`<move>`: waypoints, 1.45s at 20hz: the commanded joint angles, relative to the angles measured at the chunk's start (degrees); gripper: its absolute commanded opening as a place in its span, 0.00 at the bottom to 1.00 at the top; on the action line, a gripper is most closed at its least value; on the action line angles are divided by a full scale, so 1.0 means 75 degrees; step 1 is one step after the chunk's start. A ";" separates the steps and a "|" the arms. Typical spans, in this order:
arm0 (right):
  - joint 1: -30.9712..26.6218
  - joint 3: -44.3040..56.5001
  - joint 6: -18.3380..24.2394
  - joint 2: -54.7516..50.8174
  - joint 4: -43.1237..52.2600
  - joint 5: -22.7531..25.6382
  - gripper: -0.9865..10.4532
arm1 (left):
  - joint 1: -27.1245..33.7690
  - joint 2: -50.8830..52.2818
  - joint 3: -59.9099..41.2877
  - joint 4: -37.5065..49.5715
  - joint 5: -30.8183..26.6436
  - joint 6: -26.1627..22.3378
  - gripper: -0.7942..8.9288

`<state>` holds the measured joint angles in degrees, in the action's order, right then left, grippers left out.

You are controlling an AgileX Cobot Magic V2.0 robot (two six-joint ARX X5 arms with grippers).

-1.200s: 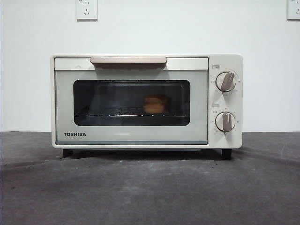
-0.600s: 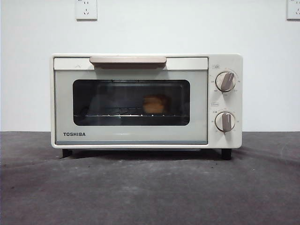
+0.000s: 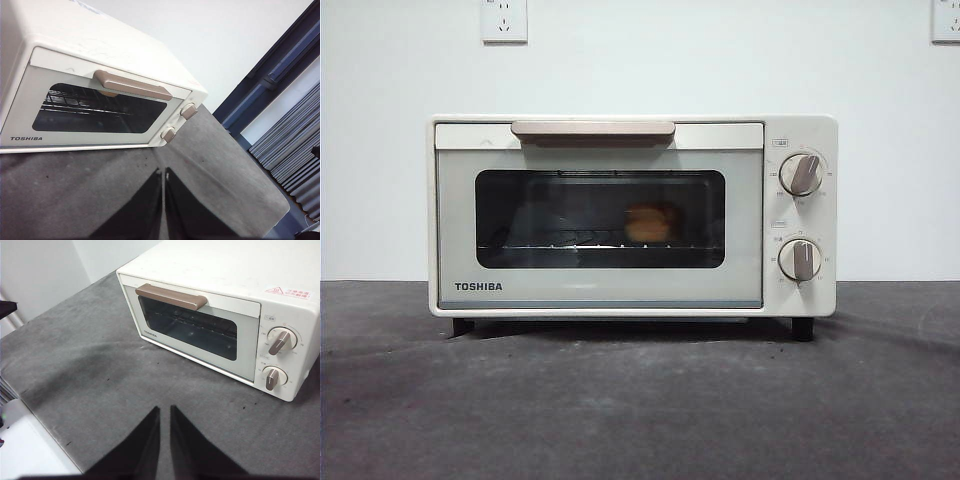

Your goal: The left arm flap open the oven, the right arm pick bread and place it into oven, the left arm flap close the oven

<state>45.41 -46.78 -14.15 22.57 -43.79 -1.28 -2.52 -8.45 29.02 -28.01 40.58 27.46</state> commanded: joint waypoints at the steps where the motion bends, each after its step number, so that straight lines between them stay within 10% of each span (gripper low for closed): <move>1: 0.0064 -0.0137 0.0061 0.0017 0.0169 0.0029 0.10 | -0.0009 0.0023 0.0067 0.0102 -0.0015 -0.0119 0.10; 19: 0.0064 -0.0137 0.0032 0.0017 0.0221 0.0032 0.10 | -0.0015 0.0038 -0.0009 0.0128 -0.0015 -0.0119 0.10; 29: 0.0064 -0.0137 0.0032 0.0017 0.0221 0.0032 0.10 | 0.0055 0.0233 -0.1941 0.2570 -0.0880 -0.1751 0.10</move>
<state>45.41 -46.78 -14.13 22.57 -42.92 -1.26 -2.31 -7.03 15.81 -11.33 35.05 17.37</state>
